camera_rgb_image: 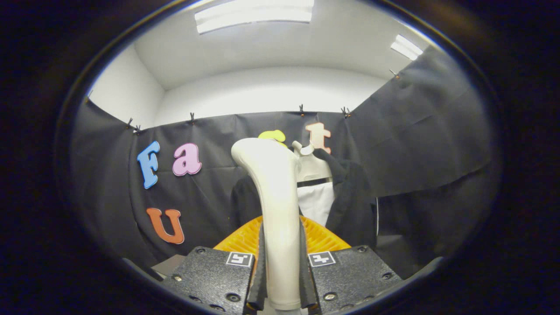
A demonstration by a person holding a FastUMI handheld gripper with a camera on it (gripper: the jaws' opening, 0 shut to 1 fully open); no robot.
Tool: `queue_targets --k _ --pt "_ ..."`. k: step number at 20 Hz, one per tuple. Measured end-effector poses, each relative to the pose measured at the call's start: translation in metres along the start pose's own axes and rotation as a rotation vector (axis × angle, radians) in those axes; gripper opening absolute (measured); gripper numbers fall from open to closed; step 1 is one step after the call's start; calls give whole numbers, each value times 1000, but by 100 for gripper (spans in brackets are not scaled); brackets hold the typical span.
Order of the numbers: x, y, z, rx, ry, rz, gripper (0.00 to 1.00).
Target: Iron the clothes twice with a garment steamer, once on the left side and once on the right side.
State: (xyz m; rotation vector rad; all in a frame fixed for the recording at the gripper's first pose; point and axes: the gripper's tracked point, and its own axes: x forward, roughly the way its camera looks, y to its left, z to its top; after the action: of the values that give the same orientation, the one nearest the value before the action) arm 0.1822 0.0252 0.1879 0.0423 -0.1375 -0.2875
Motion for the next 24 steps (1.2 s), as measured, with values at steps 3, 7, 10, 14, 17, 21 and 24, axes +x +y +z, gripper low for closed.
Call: queue_targets --k 3,7,10,14,17,21,24 --pt "11 -13 -13 -34 21 0 33" --pt "28 -21 -39 -58 59 12 33" --pt "37 -29 -67 -17 106 35 33" --pt "42 -44 -93 -43 142 20 33" --pt "40 -53 -112 -49 170 15 33" --pt "38 -63 -140 -56 229 -3 33" --pt "27 -71 -155 -52 256 6 33"
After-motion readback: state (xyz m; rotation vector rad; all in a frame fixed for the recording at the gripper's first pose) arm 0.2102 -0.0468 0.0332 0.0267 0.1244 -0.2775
